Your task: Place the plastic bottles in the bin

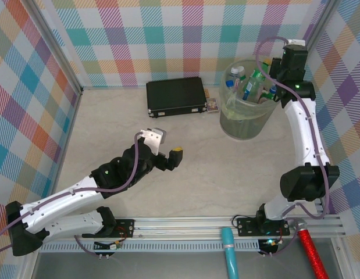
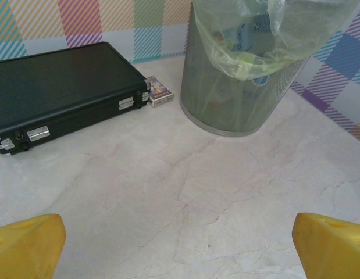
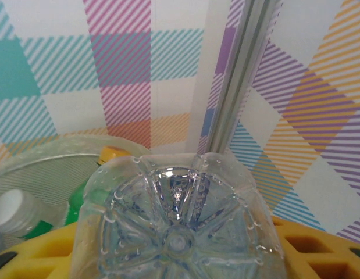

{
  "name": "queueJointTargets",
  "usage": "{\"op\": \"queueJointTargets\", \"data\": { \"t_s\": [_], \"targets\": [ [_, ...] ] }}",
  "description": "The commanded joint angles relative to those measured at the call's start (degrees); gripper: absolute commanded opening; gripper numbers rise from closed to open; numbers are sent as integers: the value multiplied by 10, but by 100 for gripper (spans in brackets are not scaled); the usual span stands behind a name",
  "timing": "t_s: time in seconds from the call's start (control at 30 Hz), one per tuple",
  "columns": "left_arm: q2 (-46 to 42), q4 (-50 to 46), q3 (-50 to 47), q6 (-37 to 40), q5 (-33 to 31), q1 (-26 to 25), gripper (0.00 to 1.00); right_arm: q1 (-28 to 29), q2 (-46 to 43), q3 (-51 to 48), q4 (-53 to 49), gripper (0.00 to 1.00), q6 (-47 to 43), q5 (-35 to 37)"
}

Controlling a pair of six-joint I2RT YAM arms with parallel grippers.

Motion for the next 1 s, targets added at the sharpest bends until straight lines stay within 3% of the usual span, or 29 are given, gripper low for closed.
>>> {"op": "queueJointTargets", "data": {
  "t_s": [0.0, 0.4, 0.6, 0.97],
  "targets": [
    [3, 21, 7, 5, 8, 4, 100, -6, 21, 9, 11, 49, -8, -18],
    [3, 21, -8, -7, 16, 10, 100, -8, 111, 12, -63, 51, 19, -43],
    [5, 25, -10, -9, 22, 16, 99, -7, 97, 10, -89, 51, 58, -83],
    [0, 31, -18, -19, 26, 22, 100, -7, 47, 95, -115, 49, 72, -134]
  ]
}}
